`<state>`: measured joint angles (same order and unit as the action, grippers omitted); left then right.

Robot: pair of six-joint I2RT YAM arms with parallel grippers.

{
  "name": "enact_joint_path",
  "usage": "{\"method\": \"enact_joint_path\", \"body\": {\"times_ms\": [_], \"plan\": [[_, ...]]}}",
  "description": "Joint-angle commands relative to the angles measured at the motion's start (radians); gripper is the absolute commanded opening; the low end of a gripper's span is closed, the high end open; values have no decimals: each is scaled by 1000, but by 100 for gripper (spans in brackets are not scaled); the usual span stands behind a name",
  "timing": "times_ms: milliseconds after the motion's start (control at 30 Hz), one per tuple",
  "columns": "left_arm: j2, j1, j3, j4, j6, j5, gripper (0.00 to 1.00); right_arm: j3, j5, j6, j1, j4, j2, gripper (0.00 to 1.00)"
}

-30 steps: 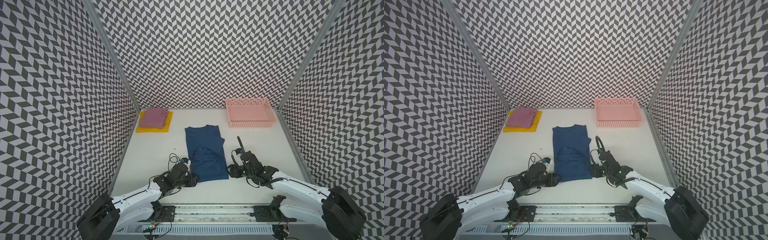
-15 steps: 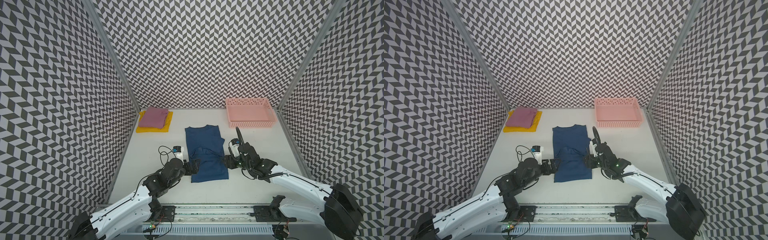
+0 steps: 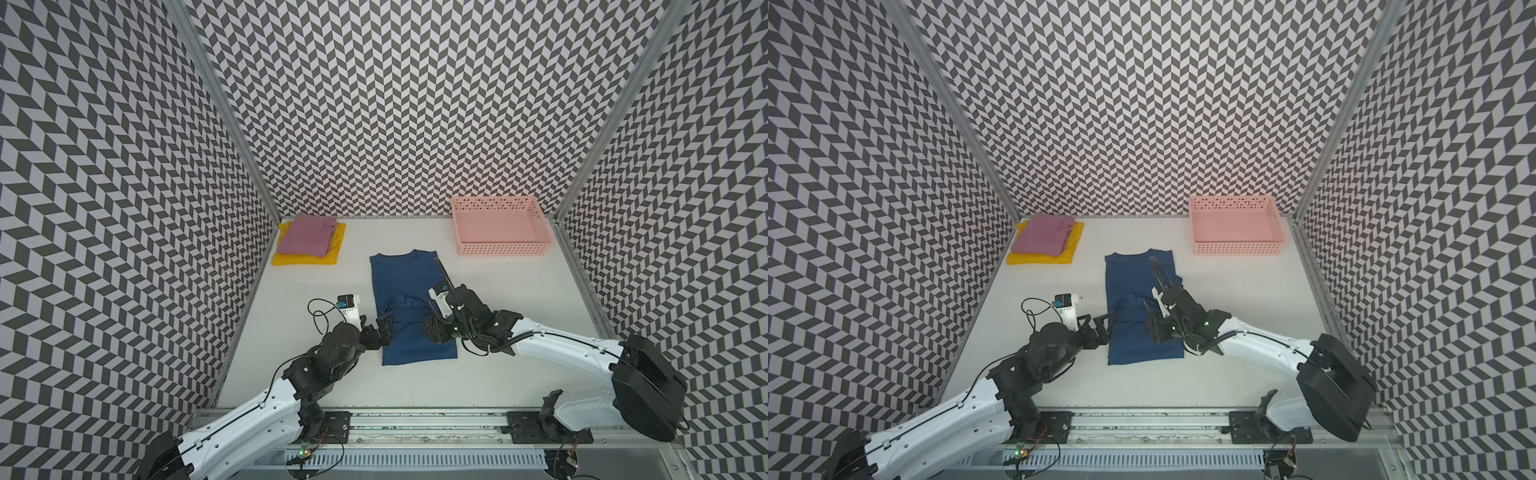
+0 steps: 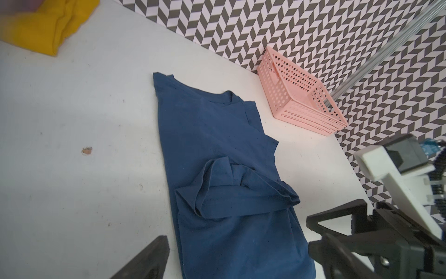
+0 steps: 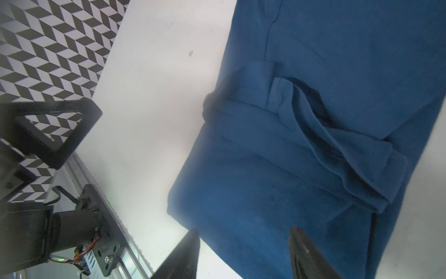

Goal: Fold and stack t-shirts
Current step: Smooth out the T-shirt at the center of the board.

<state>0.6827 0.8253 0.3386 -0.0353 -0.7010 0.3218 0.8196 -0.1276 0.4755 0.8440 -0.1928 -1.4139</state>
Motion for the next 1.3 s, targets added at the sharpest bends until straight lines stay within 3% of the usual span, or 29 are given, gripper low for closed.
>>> {"method": "enact_joint_path", "body": {"times_ms": [0,267,567,867,1267], "plan": [[23,6,20,53,102,62,99,72,22,11,4,16,-48,60],[98,4,103,24,223,144,99,235,64,7,4,-59,-170,59],[149,-41,158,25,258,142,99,240,91,-7,-23,-49,-210,59],[254,-165,251,34,270,81,99,203,61,-59,-113,18,-192,59],[357,-170,294,21,255,70,99,5,-15,-35,-75,35,-44,59]]}}
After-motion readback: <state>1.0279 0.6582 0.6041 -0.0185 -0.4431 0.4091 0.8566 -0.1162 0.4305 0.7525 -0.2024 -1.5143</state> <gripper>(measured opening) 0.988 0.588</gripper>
